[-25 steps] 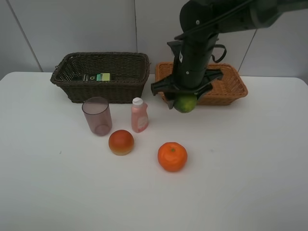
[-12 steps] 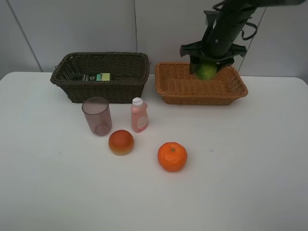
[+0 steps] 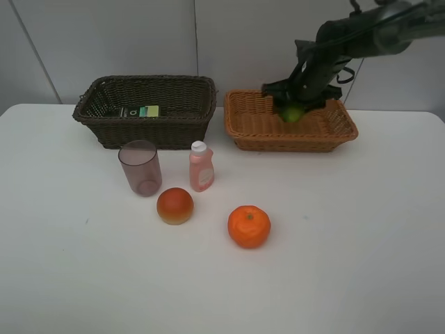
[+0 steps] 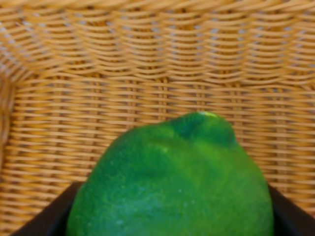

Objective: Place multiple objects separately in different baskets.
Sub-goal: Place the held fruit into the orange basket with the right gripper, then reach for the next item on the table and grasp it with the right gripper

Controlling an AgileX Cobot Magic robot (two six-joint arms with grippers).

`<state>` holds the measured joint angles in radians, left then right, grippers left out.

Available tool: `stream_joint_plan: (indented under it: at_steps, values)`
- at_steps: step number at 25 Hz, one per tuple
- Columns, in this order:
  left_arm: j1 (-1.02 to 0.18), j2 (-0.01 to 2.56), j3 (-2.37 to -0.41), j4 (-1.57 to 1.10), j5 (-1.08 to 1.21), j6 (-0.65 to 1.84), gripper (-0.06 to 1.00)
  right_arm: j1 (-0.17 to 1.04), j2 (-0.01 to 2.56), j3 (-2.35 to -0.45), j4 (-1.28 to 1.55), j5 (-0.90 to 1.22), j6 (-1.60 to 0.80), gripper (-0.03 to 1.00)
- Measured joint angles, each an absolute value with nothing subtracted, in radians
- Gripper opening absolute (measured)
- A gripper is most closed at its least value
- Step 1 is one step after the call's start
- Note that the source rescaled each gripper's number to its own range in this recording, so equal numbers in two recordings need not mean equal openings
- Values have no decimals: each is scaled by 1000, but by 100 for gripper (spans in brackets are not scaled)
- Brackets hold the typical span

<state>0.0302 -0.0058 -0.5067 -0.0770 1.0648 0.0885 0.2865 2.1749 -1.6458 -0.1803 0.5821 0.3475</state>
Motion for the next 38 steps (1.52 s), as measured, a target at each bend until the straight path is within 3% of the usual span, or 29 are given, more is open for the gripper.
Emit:
stream_joint_plan:
  at_steps: [9,14,18,28,38]
  values:
    - [30,-6,-507,-77,1065,89,100,287,2242,-1646,-185,552,347,47]
    - [30,-6,-507,-77,1065,89,100,287,2237,-1647,-186,553,347,88]
    - [30,-6,-507,-77,1065,89,100,291,2187,-1647,-188,608,347,96]
    - [30,-6,-507,-77,1065,89,100,435,1985,-1622,-182,966,245,97]
    - [30,-6,-507,-77,1065,89,100,628,1828,-1365,-62,986,385,97]
